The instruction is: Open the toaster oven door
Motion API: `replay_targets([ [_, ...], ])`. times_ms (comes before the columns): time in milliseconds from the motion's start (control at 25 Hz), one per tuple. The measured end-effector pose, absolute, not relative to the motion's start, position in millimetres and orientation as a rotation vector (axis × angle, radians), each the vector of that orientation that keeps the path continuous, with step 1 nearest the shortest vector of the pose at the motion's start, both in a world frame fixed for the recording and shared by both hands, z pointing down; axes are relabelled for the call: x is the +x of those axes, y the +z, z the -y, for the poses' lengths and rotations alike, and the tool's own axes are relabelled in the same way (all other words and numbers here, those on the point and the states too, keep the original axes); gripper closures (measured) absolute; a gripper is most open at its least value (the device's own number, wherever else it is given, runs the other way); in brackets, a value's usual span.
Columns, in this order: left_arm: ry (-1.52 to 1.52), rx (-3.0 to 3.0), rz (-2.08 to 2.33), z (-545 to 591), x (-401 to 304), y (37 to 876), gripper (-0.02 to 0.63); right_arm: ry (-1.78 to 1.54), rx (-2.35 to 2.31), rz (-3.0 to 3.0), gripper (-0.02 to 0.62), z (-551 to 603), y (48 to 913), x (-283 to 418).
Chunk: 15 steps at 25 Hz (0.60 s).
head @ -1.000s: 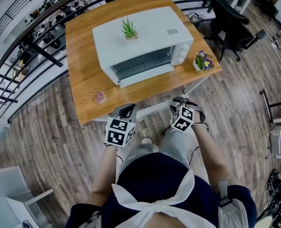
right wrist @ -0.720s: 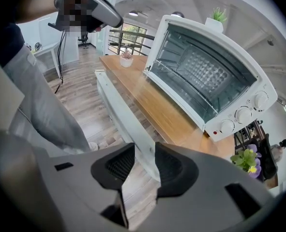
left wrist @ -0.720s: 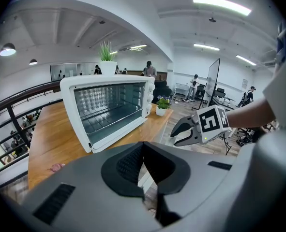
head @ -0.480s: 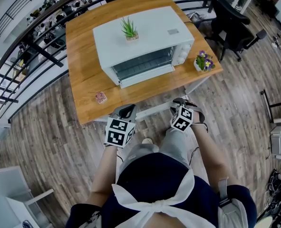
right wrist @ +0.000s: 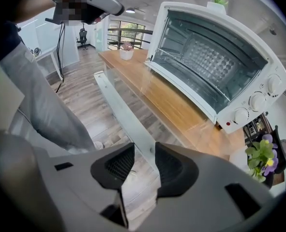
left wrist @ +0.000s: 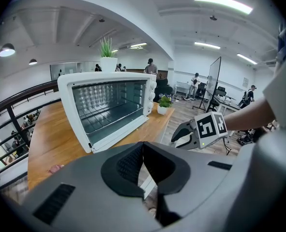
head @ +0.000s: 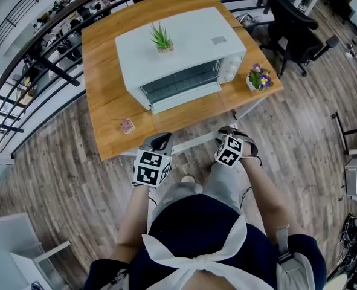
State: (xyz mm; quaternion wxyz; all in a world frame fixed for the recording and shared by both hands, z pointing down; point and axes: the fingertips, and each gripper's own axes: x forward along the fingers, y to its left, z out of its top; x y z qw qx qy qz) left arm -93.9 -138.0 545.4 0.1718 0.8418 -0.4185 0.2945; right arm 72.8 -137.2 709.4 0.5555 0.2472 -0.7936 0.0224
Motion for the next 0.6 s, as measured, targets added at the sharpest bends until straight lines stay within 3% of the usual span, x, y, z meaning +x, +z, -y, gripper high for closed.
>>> replay_targets([
  [360, 0.857, 2.377, 1.183, 143, -95, 553, 0.584, 0.119, 0.585, 1.876, 0.462, 140, 731, 72],
  [600, 0.867, 2.37, 1.19, 148, -98, 557, 0.584, 0.163, 0.611, 1.884, 0.509, 144, 735, 74],
])
